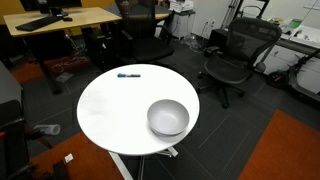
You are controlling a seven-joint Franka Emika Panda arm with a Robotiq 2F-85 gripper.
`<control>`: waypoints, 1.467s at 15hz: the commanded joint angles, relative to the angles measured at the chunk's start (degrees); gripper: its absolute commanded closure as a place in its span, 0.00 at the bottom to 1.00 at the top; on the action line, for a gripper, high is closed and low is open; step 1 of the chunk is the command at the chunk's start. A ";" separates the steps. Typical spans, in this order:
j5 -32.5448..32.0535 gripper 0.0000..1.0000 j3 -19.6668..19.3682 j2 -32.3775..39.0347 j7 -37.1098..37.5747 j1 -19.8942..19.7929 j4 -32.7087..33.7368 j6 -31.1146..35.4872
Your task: Put the marker in the grey bowl
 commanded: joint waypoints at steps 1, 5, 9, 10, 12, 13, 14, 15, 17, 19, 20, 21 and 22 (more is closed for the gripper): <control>1.61 0.00 0.24 4.54 7.13 -0.82 1.77 3.25; 2.85 0.00 0.42 9.68 15.80 -1.05 2.36 9.56; 2.37 0.00 0.73 15.50 26.26 -0.74 3.93 15.32; 1.96 0.00 0.74 16.93 28.81 -0.60 4.48 16.48; 1.19 0.00 0.63 20.20 33.37 -0.09 6.09 18.96; 0.64 0.00 0.46 21.87 35.40 0.16 7.09 19.93; 0.69 0.00 0.18 23.31 36.54 0.45 8.03 20.81; 0.41 0.00 -0.07 24.75 38.05 0.77 8.92 21.93; -0.43 0.00 -0.73 27.91 41.26 1.41 10.87 24.67; -1.65 0.00 -1.56 30.93 44.16 2.05 12.78 26.45; -2.30 0.00 -2.09 32.37 45.52 2.45 13.73 27.06; -2.77 0.00 -2.67 33.69 46.57 2.88 14.53 27.63; -3.07 0.00 -3.23 35.04 47.56 3.29 15.42 27.92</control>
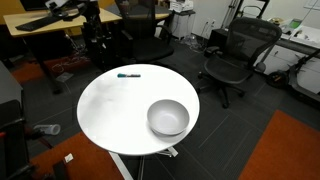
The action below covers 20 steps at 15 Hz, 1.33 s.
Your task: Put the marker in the grey bowl
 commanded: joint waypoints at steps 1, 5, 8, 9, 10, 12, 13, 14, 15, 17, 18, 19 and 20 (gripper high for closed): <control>-1.76 0.00 -2.48 5.61 4.61 2.27 4.62 1.47; -1.84 0.00 -4.57 10.52 6.17 3.90 7.75 3.08; -1.67 0.00 -5.98 14.18 6.49 4.93 10.20 4.14; -1.57 0.00 -6.34 15.34 6.43 5.20 11.04 4.36; -1.32 0.00 -6.51 16.76 5.64 5.27 12.23 4.24; -1.47 0.00 -7.23 19.12 5.69 5.97 13.93 4.62; -1.49 0.00 -7.54 20.12 5.64 6.27 14.69 4.89; -1.51 0.00 -7.80 21.25 5.50 6.53 15.48 5.18; -1.39 0.00 -8.02 22.26 5.39 6.73 16.27 5.34; -1.19 0.00 -8.53 24.21 5.15 7.17 17.75 5.81; -1.24 0.00 -8.85 25.11 5.14 7.42 18.46 5.93; -1.19 0.00 -9.05 25.96 5.03 7.54 19.21 5.92; -1.16 0.00 -9.28 26.79 5.09 7.67 19.92 5.93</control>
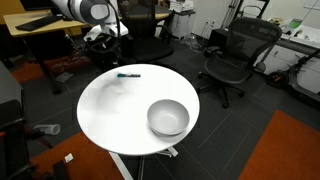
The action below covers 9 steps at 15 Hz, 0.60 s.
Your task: Put the marker in the grey bowl
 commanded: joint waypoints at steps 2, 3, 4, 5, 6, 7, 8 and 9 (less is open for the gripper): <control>-0.33 0.00 -1.71 4.32 0.29 1.25 4.56 0.59; -0.14 0.00 -1.68 5.00 -0.21 1.08 5.15 0.69; -0.14 0.00 -1.87 5.69 -0.23 1.12 5.84 0.42; -0.08 0.00 -1.95 6.35 -0.31 1.10 6.38 0.60; -0.04 0.00 -2.02 6.94 -0.40 1.09 6.86 0.65; 0.02 0.00 -2.04 7.43 -0.53 1.07 7.27 0.79; 0.00 0.00 -2.12 7.94 -0.53 1.11 7.76 0.71; 0.06 0.00 -2.14 8.42 -0.62 1.07 8.11 0.83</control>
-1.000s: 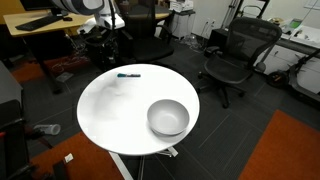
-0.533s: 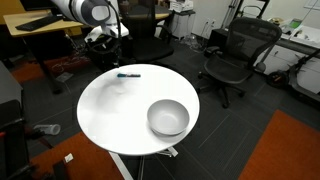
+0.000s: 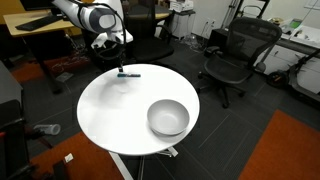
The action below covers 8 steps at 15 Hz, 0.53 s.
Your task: Put the marker in the grey bowl
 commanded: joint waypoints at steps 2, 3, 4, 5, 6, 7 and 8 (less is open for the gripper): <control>0.06 0.00 -1.07 2.94 -0.71 0.55 3.17 0.84; 0.06 0.00 -1.19 3.35 -0.77 0.49 3.49 0.82; 0.22 0.00 -1.22 3.77 -0.92 0.30 3.81 0.87; 0.34 0.00 -1.31 4.19 -1.05 0.12 4.12 0.94; 0.41 0.00 -1.44 4.67 -1.16 -0.02 4.50 0.87; 0.44 0.00 -1.56 5.15 -1.32 -0.13 4.92 0.78; 0.42 0.00 -1.73 5.58 -1.38 -0.16 5.31 0.67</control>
